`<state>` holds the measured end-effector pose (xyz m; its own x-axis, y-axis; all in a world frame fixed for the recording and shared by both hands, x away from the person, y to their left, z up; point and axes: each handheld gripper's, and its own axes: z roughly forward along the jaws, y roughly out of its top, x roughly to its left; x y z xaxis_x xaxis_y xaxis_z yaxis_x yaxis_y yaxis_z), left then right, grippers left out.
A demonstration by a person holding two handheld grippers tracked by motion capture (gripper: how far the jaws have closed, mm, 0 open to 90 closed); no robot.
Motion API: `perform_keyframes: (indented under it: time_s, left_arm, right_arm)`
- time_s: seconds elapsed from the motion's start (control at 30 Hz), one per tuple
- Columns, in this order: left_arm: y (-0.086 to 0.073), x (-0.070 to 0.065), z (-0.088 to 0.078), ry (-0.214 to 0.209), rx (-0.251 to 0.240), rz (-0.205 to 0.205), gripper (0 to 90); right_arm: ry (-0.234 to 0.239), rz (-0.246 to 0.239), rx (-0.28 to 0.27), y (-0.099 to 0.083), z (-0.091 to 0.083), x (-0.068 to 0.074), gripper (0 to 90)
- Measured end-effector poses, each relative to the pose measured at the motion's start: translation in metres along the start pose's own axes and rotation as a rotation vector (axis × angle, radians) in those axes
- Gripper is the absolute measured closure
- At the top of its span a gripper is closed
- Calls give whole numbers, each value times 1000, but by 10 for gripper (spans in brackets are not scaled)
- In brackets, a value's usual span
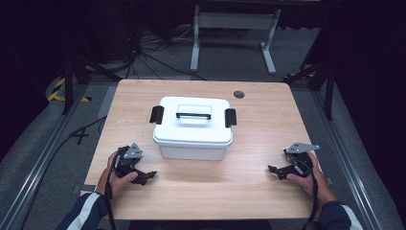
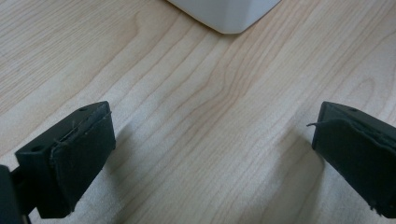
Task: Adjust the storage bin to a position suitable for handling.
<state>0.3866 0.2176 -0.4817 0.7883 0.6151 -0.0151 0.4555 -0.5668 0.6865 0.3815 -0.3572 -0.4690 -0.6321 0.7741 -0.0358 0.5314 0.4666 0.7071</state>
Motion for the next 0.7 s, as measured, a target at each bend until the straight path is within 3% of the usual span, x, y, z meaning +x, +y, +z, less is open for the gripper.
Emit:
perform_keyframes:
  time_s: [0.4, 0.57, 0.7]
  left_arm:
    - [0, 0, 0, 6, 0, 4, 1]
    - [0, 0, 0, 2, -3, 1, 2]
    - [0, 0, 0, 3, -5, -1, 2]
  right_arm:
    - [6, -13, 4, 1, 1, -1, 4]
    - [13, -13, 47, 6, 0, -2, 14]
    - [20, -46, 58, 9, -3, 0, 104]
